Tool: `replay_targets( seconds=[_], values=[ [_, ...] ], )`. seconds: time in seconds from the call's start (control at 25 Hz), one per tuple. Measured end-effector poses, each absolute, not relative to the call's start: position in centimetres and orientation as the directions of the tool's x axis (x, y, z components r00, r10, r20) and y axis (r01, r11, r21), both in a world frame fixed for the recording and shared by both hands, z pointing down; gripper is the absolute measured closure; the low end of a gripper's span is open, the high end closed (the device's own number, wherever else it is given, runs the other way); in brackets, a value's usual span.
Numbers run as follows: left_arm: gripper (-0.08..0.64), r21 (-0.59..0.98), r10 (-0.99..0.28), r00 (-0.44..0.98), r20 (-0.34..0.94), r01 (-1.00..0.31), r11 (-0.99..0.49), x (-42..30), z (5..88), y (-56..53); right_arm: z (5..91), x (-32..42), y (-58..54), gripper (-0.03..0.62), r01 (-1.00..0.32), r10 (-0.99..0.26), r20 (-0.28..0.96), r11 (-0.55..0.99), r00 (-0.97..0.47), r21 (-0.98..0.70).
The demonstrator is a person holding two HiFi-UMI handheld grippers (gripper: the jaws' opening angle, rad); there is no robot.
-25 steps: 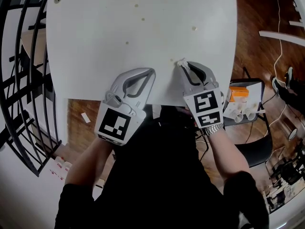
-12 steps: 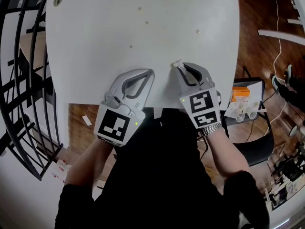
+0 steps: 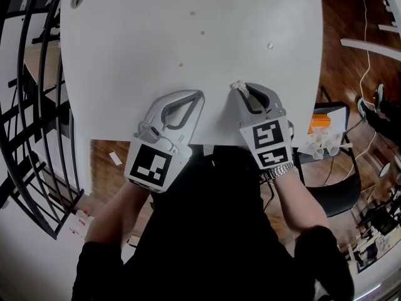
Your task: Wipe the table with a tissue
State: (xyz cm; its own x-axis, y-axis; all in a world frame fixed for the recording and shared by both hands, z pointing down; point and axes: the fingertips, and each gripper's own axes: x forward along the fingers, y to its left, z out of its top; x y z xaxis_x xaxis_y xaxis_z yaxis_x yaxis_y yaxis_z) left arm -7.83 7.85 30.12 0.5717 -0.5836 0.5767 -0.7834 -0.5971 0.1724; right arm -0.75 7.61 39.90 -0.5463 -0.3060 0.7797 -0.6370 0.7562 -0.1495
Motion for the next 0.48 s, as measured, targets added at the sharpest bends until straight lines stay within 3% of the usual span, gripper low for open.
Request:
replay_targets(
  seconds=[0.48],
  values=[
    [0.545, 0.172, -0.602, 0.559, 0.57, -0.798, -0.578, -10.3, 29.9, 7.4, 39.7, -2.7, 6.9, 0.54, -0.633, -0.301, 0.781, 0.759, -0.548, -0.151]
  ],
)
